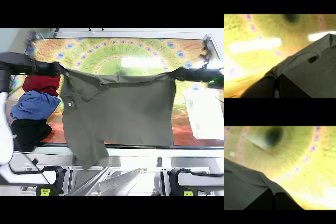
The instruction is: Fold the shirts.
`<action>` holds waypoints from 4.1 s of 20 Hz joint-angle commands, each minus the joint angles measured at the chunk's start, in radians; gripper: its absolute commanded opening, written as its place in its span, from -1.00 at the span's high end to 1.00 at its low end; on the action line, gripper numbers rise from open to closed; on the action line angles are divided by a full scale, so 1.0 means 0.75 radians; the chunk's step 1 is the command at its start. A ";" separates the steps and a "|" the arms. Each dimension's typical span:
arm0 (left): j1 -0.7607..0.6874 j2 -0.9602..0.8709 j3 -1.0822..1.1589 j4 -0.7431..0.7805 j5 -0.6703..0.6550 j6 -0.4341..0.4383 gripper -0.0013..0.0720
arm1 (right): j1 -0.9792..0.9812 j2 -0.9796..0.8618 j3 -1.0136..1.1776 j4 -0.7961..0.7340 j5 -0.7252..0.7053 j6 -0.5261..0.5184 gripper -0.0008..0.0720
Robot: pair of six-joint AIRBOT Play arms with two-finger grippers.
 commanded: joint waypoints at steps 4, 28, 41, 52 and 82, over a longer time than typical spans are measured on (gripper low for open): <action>-0.036 -0.482 0.243 0.077 -0.111 -0.012 0.90 | 0.016 -0.479 0.223 0.285 -0.090 -0.117 0.91; -0.042 -0.509 0.156 0.331 0.238 -0.183 0.90 | -0.001 -0.520 0.336 -0.490 0.208 0.038 0.90; -0.078 -0.508 0.335 0.288 0.419 -0.302 -0.74 | 0.014 -0.396 0.341 -0.636 0.242 0.202 -0.18; -0.072 0.277 -0.425 0.469 0.561 -0.435 -0.61 | -0.297 -0.039 -0.060 -0.780 0.647 0.445 -0.35; -0.072 0.466 -1.411 0.010 -0.042 -0.253 0.90 | -0.197 0.015 -0.743 -0.466 0.304 0.184 -0.34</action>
